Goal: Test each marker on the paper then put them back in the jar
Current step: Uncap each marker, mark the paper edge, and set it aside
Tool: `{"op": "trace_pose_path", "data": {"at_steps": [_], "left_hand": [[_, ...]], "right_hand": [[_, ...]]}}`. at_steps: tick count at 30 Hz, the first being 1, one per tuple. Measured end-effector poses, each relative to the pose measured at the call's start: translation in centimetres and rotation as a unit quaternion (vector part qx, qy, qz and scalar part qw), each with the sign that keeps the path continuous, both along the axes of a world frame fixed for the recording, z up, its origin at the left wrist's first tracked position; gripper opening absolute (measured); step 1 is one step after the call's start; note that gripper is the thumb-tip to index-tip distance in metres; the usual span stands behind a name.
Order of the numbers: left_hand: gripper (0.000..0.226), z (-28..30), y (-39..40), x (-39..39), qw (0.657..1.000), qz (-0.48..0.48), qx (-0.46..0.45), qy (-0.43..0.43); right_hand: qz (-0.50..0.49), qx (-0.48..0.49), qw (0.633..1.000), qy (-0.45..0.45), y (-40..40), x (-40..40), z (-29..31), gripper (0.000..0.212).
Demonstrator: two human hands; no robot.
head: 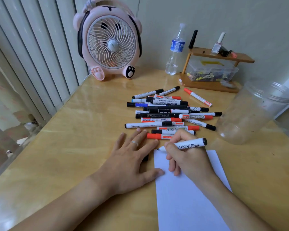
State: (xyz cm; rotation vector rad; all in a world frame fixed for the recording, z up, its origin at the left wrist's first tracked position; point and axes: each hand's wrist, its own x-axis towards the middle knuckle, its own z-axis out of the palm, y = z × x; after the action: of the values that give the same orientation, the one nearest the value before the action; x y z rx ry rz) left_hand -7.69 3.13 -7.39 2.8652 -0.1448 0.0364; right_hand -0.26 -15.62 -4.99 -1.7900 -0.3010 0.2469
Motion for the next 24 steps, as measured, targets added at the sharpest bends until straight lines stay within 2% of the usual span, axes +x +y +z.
{"op": "trace_pose_path", "data": {"at_steps": [6, 11, 24], "left_hand": [[0.092, 0.05, 0.12, 0.06, 0.998, 0.008, -0.053, -0.018], [0.079, 0.25, 0.22, 0.22, 0.993, 0.011, -0.116, -0.029], [0.078, 0.28, 0.15, 0.16, 0.994, 0.009, -0.103, -0.030]], "right_hand": [[0.006, -0.007, 1.000, 0.002, -0.02, -0.09, -0.35, 0.017], [0.013, -0.008, 1.000, 0.001, 0.09, -0.16, -0.23, 0.017], [0.032, -0.027, 0.999, -0.004, -0.04, -0.04, -0.41, 0.025]]}}
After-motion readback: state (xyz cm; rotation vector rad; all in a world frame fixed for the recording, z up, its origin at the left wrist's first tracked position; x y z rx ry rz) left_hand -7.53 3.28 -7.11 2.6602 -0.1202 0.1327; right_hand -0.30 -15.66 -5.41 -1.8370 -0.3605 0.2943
